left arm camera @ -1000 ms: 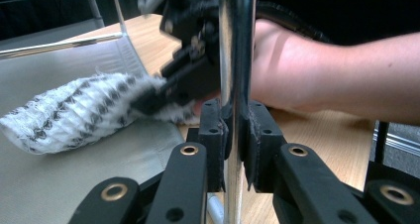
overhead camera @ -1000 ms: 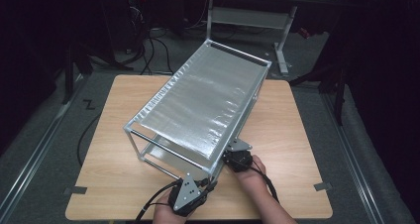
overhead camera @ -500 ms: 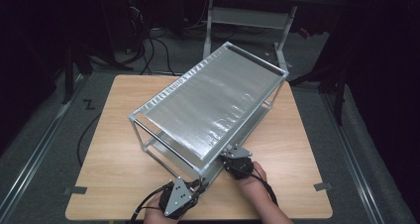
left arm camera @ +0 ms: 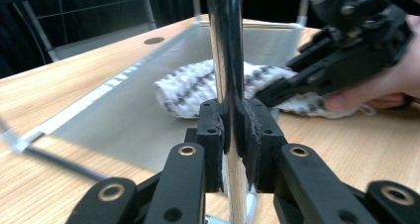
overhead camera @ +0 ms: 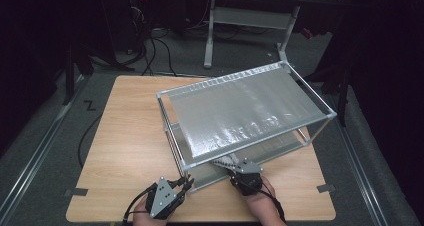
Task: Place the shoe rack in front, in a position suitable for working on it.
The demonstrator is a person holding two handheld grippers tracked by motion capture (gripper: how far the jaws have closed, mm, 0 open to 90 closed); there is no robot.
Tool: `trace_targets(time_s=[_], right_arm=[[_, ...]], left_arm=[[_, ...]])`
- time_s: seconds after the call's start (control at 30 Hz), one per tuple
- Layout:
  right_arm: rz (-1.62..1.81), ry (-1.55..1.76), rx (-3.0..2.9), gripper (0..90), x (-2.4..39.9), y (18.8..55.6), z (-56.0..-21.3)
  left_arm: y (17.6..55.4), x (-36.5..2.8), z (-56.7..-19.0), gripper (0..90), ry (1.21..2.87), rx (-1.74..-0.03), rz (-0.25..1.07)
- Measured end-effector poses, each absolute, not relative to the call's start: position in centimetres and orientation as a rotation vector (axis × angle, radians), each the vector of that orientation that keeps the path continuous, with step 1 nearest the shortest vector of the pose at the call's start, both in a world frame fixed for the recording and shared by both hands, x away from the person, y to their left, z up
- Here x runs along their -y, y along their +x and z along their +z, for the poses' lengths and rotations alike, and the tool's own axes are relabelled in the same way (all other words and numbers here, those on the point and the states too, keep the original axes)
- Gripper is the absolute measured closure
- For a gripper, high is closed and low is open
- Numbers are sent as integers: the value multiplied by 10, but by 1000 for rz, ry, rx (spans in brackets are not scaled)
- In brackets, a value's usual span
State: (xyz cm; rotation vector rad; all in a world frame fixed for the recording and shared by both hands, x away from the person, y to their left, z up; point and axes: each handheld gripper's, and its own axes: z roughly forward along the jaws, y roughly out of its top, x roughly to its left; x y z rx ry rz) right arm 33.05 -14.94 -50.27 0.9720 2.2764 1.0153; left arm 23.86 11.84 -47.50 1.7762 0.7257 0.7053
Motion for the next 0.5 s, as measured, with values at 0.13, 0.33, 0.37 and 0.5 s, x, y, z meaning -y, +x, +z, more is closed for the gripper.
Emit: trace_targets(time_s=[0.13,0.33,0.37,0.5], right_arm=[[1070,978,-2256,770,151,324,-500],[1260,957,-2249,715,128,310,-485],[1283,947,-2263,701,122,309,-485],[1303,923,-2351,548,100,309,-495]], left_arm=[[237,-120,-475,794,1770,-762,671],[233,-119,-472,795,1788,-752,667],[232,-120,-472,795,1789,-755,667],[227,-121,-473,794,1782,-761,658]])
